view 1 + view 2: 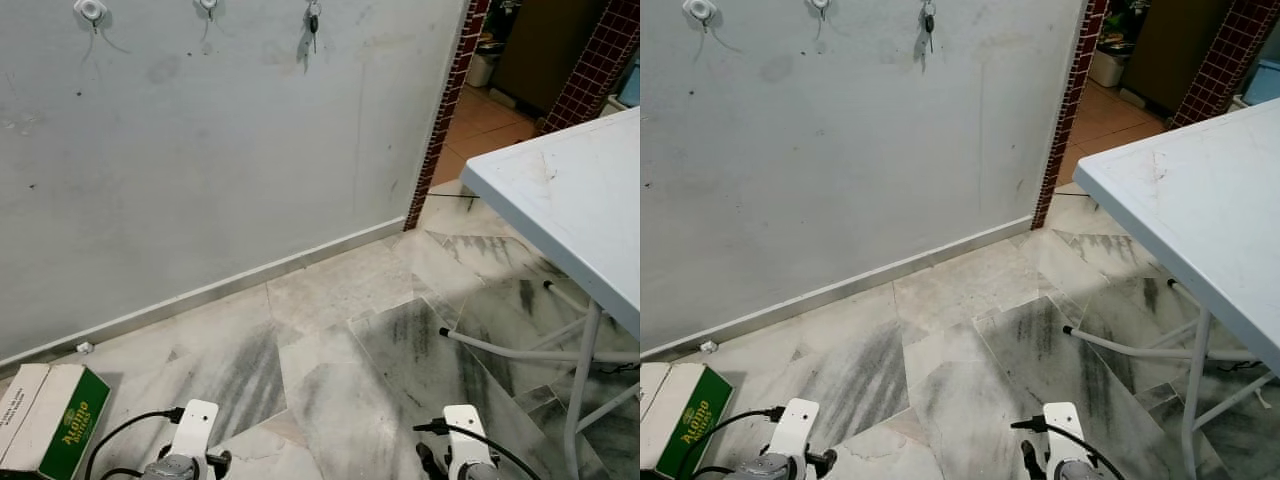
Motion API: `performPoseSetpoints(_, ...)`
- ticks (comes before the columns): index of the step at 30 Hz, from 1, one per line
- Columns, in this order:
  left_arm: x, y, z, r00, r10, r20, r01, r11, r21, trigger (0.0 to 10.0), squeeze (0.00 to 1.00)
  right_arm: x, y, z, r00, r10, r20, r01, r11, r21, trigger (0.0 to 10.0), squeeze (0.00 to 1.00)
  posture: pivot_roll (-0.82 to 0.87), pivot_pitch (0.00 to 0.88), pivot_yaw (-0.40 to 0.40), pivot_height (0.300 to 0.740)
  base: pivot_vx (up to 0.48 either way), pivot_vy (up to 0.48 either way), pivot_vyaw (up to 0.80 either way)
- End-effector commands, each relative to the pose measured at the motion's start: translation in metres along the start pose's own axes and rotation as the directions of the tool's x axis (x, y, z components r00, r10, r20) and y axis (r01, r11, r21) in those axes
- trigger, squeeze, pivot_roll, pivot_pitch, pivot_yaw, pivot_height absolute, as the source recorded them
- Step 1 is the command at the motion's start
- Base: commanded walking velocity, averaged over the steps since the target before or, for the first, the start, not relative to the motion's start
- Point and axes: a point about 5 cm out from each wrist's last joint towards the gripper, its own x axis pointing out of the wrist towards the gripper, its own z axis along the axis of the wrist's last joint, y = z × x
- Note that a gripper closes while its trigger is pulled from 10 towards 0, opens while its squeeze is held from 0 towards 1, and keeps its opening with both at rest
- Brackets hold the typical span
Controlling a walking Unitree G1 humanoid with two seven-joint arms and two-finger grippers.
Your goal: Hang keys on a hook
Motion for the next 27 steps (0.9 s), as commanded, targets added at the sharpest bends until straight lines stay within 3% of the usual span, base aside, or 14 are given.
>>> performPoseSetpoints(1, -0.0005, 0.0029, -0.0038, 1.000, 0.004, -0.018, -0.004, 1.000, 0.007, 10.0, 0.00, 0.0000, -0.0005, -0.0002, 1.000, -0.004, -0.002, 0.004, 0.999, 0.036, 10.0, 0.00, 0.03, 0.052, 0.021, 0.740, 0.000, 0.000, 0.00)
performPoseSetpoints(4, -0.0005, 0.0030, -0.0036, 1.000, 0.010, -0.010, -0.010, 1.000, -0.007, 10.0, 0.00, -0.0002, 0.0018, -0.0019, 1.000, 0.012, 0.005, -0.012, 0.991, 0.131, 10.0, 0.00, 0.03, 0.052, 0.021, 0.740, 0.000, 0.000, 0.00)
performPoseSetpoints(5, -0.0006, 0.0029, -0.0031, 1.000, 0.024, 0.015, -0.023, 0.998, -0.062, 10.0, 0.00, -0.0003, 0.0034, -0.0028, 1.000, 0.021, 0.010, -0.023, 0.981, 0.192, 10.0, 0.00, 0.03, 0.056, 0.022, 0.740, 0.000, 0.000, 0.00)
performPoseSetpoints(6, -0.0007, 0.0030, -0.0029, 0.999, 0.027, 0.021, -0.026, 0.997, -0.076, 10.0, 0.00, -0.0003, 0.0037, -0.0029, 1.000, 0.022, 0.011, -0.024, 0.979, 0.202, 10.0, 0.00, 0.03, 0.056, 0.022, 0.740, 0.000, 0.000, 0.00)
performPoseSetpoints(7, -0.0008, 0.0021, -0.0045, 0.998, 0.045, 0.035, -0.037, 0.982, -0.186, 10.0, 0.00, -0.0003, 0.0057, -0.0026, 0.999, 0.048, 0.022, -0.052, 0.972, 0.230, 10.0, 0.00, 0.03, 0.056, 0.022, 0.740, 0.000, 0.000, 0.00)
performPoseSetpoints(8, -0.0008, 0.0021, -0.0047, 0.998, 0.050, 0.039, -0.041, 0.978, -0.206, 10.0, 0.00, -0.0003, 0.0063, -0.0022, 0.998, 0.057, 0.027, -0.062, 0.971, 0.232, 10.0, 0.00, 0.03, 0.056, 0.022, 0.740, 0.000, 0.000, 0.00)
performPoseSetpoints(27, -0.0007, 0.0002, -0.0042, 0.999, 0.007, 0.039, 0.001, 0.982, -0.191, 10.0, 0.00, -0.0003, 0.0047, -0.0002, 0.998, 0.053, 0.034, -0.058, 0.980, 0.189, 10.0, 0.00, 0.02, 0.054, 0.021, 0.740, 0.000, 0.000, 0.00)
